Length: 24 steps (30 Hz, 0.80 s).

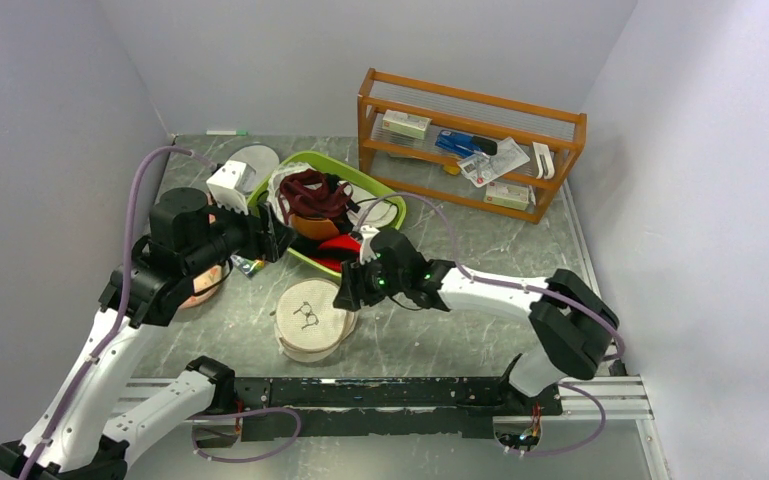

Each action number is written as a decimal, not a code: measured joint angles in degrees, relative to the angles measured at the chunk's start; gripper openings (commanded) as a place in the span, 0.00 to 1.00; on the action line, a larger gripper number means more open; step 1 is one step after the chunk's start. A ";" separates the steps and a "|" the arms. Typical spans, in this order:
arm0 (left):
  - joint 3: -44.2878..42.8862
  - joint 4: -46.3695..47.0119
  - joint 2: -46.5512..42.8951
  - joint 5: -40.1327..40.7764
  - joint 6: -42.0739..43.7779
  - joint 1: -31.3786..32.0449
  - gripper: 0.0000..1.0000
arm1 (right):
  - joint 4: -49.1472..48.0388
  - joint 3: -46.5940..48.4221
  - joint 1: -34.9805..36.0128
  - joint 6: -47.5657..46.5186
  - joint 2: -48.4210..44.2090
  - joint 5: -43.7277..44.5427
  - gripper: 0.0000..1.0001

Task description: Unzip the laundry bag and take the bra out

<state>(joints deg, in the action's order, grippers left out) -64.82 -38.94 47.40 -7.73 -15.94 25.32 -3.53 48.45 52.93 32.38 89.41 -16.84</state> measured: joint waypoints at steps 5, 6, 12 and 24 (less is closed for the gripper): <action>1.01 1.05 0.04 0.24 -0.83 0.00 0.79 | 2.47 -0.50 -2.21 -1.68 -5.03 1.33 0.58; 1.55 1.33 0.26 0.28 -1.31 0.00 0.80 | 2.64 -0.83 -2.97 -2.08 -6.12 1.36 0.59; 4.31 2.75 2.78 0.39 -4.52 0.00 0.84 | 3.65 -5.22 -6.40 -3.56 -14.21 3.06 0.70; 4.79 2.73 10.49 11.69 -6.82 0.00 0.88 | 11.30 -10.43 -26.69 -8.52 -30.56 6.14 0.95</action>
<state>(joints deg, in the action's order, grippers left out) -60.03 -36.21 57.89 3.97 -22.76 25.32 7.77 38.02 26.24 23.86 58.85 -10.70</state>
